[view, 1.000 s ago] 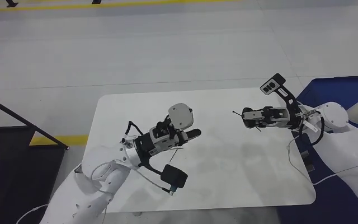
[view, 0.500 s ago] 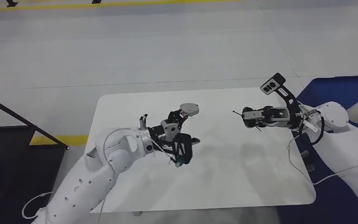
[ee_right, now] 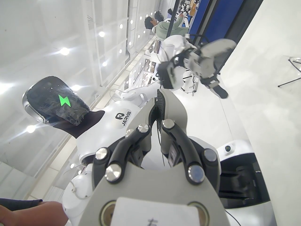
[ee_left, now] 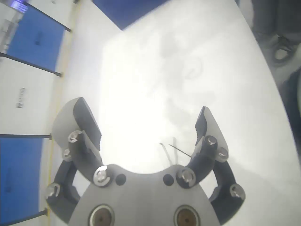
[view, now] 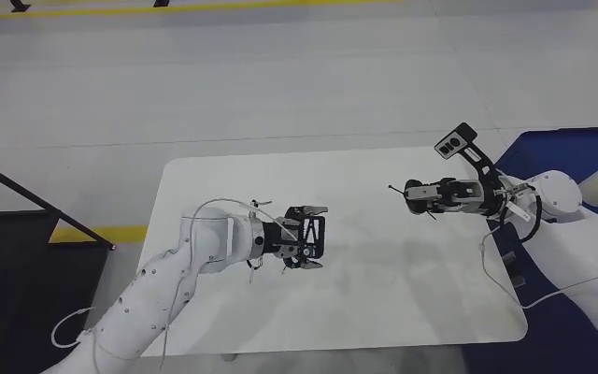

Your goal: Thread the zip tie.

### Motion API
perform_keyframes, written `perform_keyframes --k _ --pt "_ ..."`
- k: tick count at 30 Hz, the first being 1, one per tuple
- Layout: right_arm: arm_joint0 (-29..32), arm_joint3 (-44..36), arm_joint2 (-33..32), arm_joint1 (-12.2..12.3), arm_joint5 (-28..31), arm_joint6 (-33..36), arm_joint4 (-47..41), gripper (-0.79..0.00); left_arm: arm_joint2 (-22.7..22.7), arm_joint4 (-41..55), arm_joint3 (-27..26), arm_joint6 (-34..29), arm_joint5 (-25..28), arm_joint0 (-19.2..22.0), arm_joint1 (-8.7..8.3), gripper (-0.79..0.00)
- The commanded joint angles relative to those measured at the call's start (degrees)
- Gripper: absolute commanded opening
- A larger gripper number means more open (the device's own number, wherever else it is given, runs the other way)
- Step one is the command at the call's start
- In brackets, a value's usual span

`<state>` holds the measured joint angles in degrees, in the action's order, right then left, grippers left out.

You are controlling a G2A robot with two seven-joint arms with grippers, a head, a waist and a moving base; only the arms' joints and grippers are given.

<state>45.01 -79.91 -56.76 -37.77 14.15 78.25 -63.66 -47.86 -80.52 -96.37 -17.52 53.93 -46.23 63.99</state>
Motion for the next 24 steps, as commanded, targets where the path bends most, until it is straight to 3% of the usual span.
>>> perform_keyframes --k 1,6,8,9,10,16,18,19,20,24 --pt "0.0 0.0 0.0 0.0 0.0 0.0 0.0 -0.785 3.3 8.5 4.6 -10.3 -1.3 3.1 1.43 0.000" --pt "0.0 0.0 0.0 0.0 0.0 0.0 0.0 -0.785 9.5 25.9 11.2 -27.3 -4.8 10.9 4.57 -0.015" --pt "0.0 0.0 0.0 0.0 0.0 0.0 0.0 -0.785 11.0 30.3 12.2 -31.1 -5.3 12.9 5.31 -0.126" --pt "0.0 0.0 0.0 0.0 0.0 0.0 0.0 -0.785 11.4 31.6 12.5 -32.2 -5.5 13.5 5.54 -0.022" --pt "0.0 0.0 0.0 0.0 0.0 0.0 0.0 -0.785 11.6 32.6 12.8 -32.8 -6.3 13.8 5.71 0.000" --pt "0.0 0.0 0.0 0.0 0.0 0.0 0.0 -0.785 11.6 32.4 12.9 -32.7 -6.6 13.6 5.69 0.000" --pt "0.0 0.0 0.0 0.0 0.0 0.0 0.0 -0.785 11.6 32.2 14.6 -33.5 -9.2 12.7 5.59 0.000" --pt "0.0 0.0 0.0 0.0 0.0 0.0 0.0 -0.785 11.3 32.6 15.3 -33.7 -10.0 12.5 5.52 -0.256" --pt "0.0 0.0 0.0 0.0 0.0 0.0 0.0 -0.785 11.1 33.1 16.2 -34.2 -10.5 12.2 5.43 -0.394" --pt "0.0 0.0 0.0 0.0 0.0 0.0 0.0 -0.785 10.9 34.3 16.8 -36.8 -12.0 11.6 5.19 -0.717"
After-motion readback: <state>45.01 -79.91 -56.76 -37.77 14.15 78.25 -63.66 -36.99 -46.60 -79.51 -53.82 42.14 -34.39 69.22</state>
